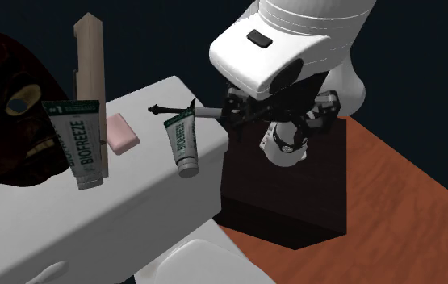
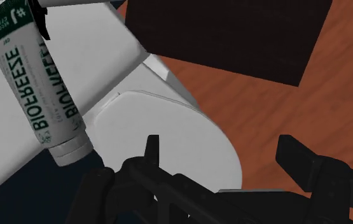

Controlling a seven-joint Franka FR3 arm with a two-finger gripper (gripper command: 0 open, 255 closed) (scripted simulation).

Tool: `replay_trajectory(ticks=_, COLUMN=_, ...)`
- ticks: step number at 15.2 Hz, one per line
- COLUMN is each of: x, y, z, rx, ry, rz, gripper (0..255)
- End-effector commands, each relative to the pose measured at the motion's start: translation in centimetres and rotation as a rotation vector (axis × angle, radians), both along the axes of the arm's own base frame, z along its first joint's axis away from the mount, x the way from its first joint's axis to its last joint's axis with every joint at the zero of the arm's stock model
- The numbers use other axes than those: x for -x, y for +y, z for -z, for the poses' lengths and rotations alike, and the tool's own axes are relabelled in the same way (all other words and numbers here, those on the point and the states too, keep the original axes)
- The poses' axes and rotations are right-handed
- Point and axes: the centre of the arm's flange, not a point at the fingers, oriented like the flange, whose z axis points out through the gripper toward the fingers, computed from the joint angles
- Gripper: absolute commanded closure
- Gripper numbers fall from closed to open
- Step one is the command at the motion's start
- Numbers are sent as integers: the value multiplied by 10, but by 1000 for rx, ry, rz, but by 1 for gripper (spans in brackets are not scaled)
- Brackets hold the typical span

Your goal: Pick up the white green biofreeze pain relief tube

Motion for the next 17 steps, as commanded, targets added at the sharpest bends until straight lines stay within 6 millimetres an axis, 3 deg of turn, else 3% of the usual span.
replay_trajectory(ticks=1, x=4, y=-28, z=4, rx=-9, ry=-12, rz=-67, gripper=0)
replay_trajectory(ticks=11, x=-11, y=-163, z=26, rx=-57, ry=-71, rz=-368, gripper=0)
replay_trajectory(ticks=17, x=-11, y=-163, z=58, rx=-57, ry=-71, rz=-368, gripper=0)
